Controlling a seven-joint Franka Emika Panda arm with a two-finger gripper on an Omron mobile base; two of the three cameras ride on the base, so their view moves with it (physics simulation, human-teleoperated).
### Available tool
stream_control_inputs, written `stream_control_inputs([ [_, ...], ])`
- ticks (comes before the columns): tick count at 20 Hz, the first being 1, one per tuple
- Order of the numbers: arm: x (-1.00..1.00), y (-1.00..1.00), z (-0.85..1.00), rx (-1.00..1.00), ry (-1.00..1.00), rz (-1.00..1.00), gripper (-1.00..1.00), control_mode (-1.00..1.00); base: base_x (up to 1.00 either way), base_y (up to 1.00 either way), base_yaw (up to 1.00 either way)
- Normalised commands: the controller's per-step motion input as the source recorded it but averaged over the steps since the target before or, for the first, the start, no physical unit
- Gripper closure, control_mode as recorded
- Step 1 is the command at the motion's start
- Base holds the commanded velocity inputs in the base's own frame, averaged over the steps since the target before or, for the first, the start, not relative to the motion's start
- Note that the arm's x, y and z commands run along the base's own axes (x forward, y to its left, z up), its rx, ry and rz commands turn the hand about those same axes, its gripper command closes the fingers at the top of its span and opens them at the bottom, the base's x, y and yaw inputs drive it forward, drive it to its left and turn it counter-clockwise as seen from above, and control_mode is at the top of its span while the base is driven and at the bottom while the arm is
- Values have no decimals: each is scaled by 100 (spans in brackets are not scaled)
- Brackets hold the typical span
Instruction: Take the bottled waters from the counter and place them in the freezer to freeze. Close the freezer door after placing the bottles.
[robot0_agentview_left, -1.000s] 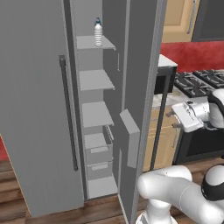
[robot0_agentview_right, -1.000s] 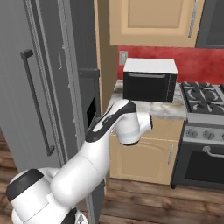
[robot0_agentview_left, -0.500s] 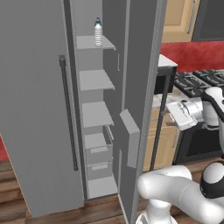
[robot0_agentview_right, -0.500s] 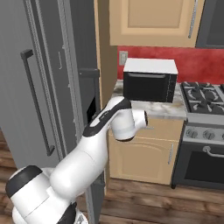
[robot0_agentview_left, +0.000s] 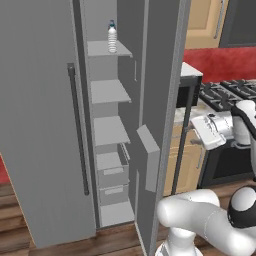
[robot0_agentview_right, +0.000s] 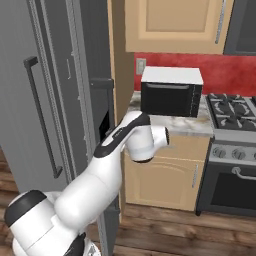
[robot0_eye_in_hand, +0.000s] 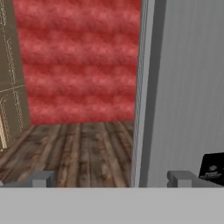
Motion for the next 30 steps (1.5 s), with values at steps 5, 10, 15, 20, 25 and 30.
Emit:
stream_control_inputs([
  [5, 0, -25, 1, 0, -6, -5, -100, -100, 0, 0, 0],
  [10, 3, -23, 1, 0, -4, -5, -100, -100, 0, 0, 0],
  [15, 16, -26, 0, 0, 0, -5, -100, -100, 0, 0, 0],
  [20, 33, -11, 0, 0, 0, 0, -100, -100, 0, 0, 0],
  [25, 36, -11, 0, 0, 0, 0, -100, -100, 0, 0, 0],
  [30, 28, -6, 0, 0, 0, 0, -100, -100, 0, 0, 0],
])
